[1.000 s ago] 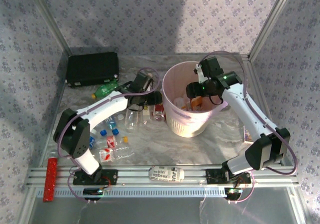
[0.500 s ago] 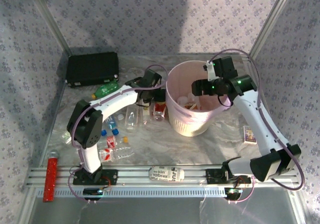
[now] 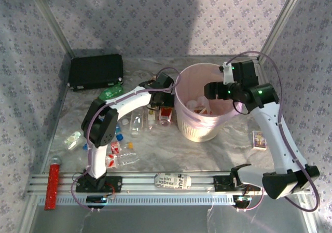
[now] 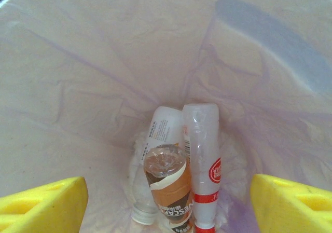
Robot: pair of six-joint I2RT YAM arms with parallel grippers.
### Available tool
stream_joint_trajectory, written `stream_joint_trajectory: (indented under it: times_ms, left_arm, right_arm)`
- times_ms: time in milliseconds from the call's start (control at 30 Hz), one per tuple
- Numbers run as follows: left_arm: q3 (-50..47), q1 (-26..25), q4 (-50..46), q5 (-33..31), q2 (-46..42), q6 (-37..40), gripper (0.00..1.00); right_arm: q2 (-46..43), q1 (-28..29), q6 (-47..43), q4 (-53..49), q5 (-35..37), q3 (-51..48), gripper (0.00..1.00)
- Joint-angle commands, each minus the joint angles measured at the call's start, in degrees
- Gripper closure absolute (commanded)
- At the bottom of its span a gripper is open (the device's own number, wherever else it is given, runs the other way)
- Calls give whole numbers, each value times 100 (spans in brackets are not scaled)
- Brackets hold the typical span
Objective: Put the plastic bottles in the bin
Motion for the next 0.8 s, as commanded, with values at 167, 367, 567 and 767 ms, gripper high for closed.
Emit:
stream_joint_trajectory:
  times_ms: [167, 367, 567, 767]
  left_arm:
    - [344, -114, -157, 47, 526, 169, 22]
    - [424, -105, -162, -4, 567, 172, 34]
    - [417, -61, -128, -19, 345, 164, 41]
    - [483, 26, -121, -6, -106, 161, 45]
  right_arm:
    - [-282, -220, 35, -103, -220, 167, 16]
    - [-426, -237, 77, -56, -401, 282, 17]
    - [-547, -240, 102, -170, -383, 355, 17]
    - [-615, -230, 139, -139, -492, 467, 17]
